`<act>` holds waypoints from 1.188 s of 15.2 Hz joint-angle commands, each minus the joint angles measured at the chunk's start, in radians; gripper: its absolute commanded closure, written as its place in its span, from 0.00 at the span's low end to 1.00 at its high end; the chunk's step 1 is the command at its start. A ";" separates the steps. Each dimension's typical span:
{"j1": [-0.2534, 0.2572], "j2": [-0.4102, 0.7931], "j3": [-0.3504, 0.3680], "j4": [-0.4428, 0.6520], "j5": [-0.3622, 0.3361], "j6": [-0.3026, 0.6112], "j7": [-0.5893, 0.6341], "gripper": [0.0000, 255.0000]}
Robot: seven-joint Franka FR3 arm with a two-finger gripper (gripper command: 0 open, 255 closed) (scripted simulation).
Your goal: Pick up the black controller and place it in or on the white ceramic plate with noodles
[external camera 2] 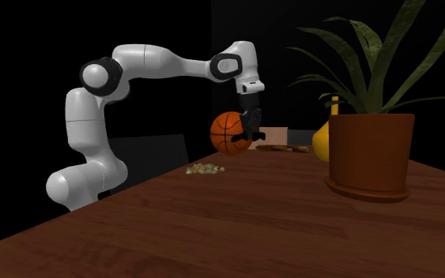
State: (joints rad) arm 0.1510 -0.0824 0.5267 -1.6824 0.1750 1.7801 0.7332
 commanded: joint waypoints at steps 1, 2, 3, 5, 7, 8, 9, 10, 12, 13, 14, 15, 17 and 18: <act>-0.009 -0.097 -0.022 -0.093 0.053 0.002 -0.040 1.00; -0.010 -0.143 -0.037 -0.135 0.075 -0.001 -0.060 1.00; -0.009 -0.188 -0.051 -0.175 0.095 -0.005 -0.078 1.00; -0.003 -0.275 -0.082 -0.251 0.129 -0.018 -0.112 1.00; 0.006 -0.359 -0.113 -0.322 0.155 -0.036 -0.142 1.00; 0.011 -0.400 -0.129 -0.355 0.165 -0.046 -0.156 1.00; 0.016 -0.440 -0.144 -0.387 0.174 -0.057 -0.169 1.00; 0.022 -0.480 -0.160 -0.417 0.181 -0.070 -0.180 1.00; 0.033 -0.559 -0.191 -0.475 0.190 -0.098 -0.201 1.00; 0.037 -0.586 -0.201 -0.494 0.192 -0.108 -0.208 1.00; 0.039 -0.590 -0.199 -0.509 0.194 -0.096 -0.210 1.00; 0.040 -0.593 -0.198 -0.525 0.196 -0.084 -0.213 1.00; 0.042 -0.600 -0.194 -0.556 0.201 -0.060 -0.218 1.00; 0.043 -0.603 -0.192 -0.571 0.203 -0.048 -0.221 1.00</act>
State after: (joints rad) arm 0.1921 -0.6789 0.3332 -2.2346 0.3751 1.7189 0.5155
